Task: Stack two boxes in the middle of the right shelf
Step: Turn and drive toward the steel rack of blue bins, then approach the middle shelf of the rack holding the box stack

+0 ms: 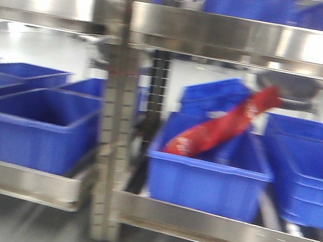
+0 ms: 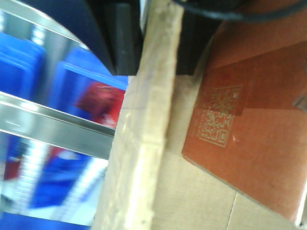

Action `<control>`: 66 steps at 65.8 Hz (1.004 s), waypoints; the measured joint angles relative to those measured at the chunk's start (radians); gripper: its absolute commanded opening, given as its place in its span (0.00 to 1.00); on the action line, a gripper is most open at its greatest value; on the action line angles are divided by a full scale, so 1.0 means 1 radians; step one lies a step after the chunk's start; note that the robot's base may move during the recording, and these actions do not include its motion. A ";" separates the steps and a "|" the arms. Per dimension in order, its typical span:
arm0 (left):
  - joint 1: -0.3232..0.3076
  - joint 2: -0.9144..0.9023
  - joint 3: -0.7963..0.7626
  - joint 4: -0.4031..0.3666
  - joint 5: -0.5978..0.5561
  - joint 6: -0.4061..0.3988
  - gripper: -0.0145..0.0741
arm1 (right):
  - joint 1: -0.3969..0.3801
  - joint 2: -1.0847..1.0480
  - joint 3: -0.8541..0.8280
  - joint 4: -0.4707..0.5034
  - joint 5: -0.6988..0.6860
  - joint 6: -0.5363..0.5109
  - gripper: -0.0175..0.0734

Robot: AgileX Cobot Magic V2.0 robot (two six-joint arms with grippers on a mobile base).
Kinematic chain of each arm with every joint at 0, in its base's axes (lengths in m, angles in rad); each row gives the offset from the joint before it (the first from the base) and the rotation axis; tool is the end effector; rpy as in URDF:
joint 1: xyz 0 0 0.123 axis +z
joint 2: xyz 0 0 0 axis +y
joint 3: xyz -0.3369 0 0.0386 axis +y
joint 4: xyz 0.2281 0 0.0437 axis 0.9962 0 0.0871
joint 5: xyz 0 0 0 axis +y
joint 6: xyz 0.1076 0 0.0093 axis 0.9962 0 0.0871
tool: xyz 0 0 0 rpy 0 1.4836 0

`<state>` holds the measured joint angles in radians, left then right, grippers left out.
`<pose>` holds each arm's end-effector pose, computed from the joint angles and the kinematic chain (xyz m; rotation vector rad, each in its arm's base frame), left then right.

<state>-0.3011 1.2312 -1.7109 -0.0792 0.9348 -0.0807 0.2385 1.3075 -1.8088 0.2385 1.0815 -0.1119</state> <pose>0.1956 -0.0679 0.5588 0.2115 1.9406 -0.3462 0.2106 0.0744 0.5573 -0.3731 2.0260 0.3646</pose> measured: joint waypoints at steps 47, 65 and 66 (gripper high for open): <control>0.000 0.000 0.000 0.000 0.000 0.000 0.04 | 0.000 0.000 0.000 0.000 0.000 0.000 0.02; 0.000 0.000 0.000 0.000 0.000 0.000 0.04 | 0.000 0.000 0.000 0.000 0.000 0.000 0.02; 0.000 0.000 0.000 0.000 0.000 0.000 0.04 | 0.000 0.000 0.000 0.000 0.000 0.000 0.02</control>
<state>-0.3011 1.2312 -1.7109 -0.0792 0.9348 -0.0807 0.2385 1.3075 -1.8088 0.2385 1.0815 -0.1119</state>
